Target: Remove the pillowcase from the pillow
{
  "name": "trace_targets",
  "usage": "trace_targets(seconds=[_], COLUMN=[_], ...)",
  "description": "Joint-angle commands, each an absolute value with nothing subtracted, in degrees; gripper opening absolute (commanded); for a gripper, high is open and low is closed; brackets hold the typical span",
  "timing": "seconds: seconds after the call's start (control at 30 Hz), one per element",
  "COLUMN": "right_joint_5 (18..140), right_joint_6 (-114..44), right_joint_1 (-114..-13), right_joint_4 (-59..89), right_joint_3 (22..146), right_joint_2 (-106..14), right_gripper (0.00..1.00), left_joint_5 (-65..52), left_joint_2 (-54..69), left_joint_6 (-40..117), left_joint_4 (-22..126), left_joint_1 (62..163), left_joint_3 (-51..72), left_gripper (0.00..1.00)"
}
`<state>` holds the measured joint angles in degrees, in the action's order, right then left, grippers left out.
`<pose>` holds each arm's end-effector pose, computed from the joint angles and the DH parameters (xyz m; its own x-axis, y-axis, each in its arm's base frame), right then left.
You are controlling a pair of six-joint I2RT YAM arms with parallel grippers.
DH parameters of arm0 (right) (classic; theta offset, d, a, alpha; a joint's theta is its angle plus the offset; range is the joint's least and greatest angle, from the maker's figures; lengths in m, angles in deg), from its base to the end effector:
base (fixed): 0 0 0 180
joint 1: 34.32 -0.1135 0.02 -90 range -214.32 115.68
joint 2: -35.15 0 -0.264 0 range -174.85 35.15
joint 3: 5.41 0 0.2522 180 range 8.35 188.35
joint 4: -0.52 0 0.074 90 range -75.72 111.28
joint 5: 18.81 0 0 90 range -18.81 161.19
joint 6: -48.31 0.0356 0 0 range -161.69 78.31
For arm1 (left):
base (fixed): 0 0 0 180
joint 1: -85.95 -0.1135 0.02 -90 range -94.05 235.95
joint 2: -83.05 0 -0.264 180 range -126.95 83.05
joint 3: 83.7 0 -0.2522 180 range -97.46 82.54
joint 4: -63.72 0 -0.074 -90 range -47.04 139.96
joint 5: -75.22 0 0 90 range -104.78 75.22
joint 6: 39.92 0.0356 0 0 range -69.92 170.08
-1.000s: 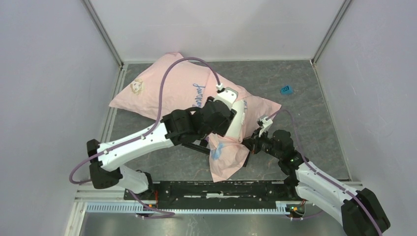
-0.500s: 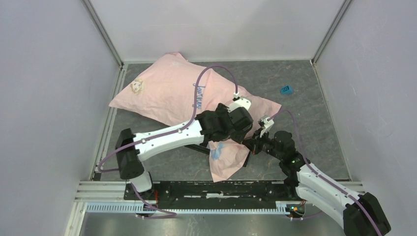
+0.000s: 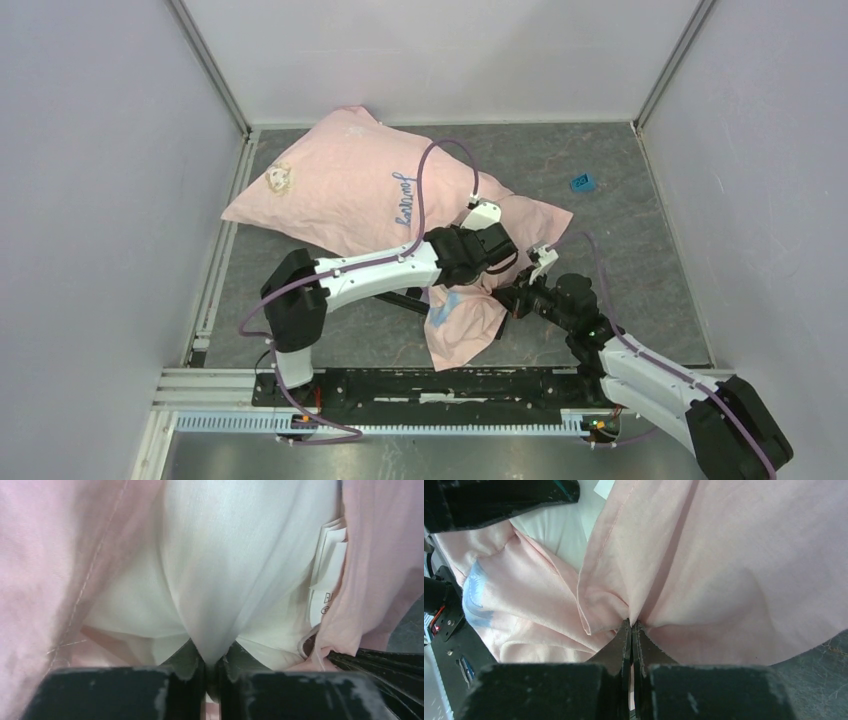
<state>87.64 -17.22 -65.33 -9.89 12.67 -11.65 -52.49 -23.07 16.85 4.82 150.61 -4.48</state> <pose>0.1346 0.0927 0.1508 -0.5452 0.1358 -0.8272 -0.5479 0.6891 0.4742 0.1861 -0.3421 0.2516 -0.6519 0.3637 -0.6654 0.2917 0.9302 0.2226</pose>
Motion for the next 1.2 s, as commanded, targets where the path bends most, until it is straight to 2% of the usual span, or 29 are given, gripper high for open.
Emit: trace_targets(seconds=[0.0, 0.17, 0.37, 0.47, 0.6, 0.73, 0.83, 0.97, 1.17], right_joint_5=[87.79, 86.71, 85.79, 85.11, 88.66, 90.93, 92.43, 90.99, 90.01], right_joint_6=[-16.90, -17.02, -17.06, -17.49, -17.51, -19.03, -19.78, -18.60, -18.09], right_joint_1=[-65.10, -65.09, -65.06, -65.04, -65.17, -67.07, -70.68, -74.38, -77.19], right_joint_4=[-8.03, -6.83, -8.38, -9.19, -11.62, -10.72, -9.87, -10.28, -9.34], right_joint_3=[9.21, 6.62, 5.18, 5.83, 7.11, 10.84, 14.25, 17.26, 18.87], right_joint_2=[-12.14, -11.04, -13.83, -15.73, -18.88, -19.08, -18.34, -15.80, -14.22], right_gripper=[0.00, 0.00, 0.00, 0.00, 0.00, 0.04, 0.17, 0.55, 0.93], left_joint_5=[-56.18, -52.88, -40.48, -34.24, -31.65, -25.91, -22.86, -20.35, -22.23], left_joint_2=[-21.46, -18.04, -9.87, -6.03, -3.22, -1.69, -2.57, -4.84, -5.20], left_joint_6=[16.35, 19.72, 21.63, 21.65, 21.50, 19.45, 18.45, 17.53, 17.99], left_joint_4=[4.36, 3.03, 3.12, 4.27, 5.73, 11.20, 14.78, 17.07, 17.73], left_joint_1=[148.59, 147.21, 142.22, 140.01, 137.46, 134.51, 134.29, 134.38, 134.38], left_joint_3=[-3.19, -8.87, -14.66, -13.88, -11.00, -7.61, -7.03, -6.23, -5.67], left_gripper=[0.03, 0.02, 0.02, 0.02, 0.02, 0.02, 0.02, 0.02, 0.02])
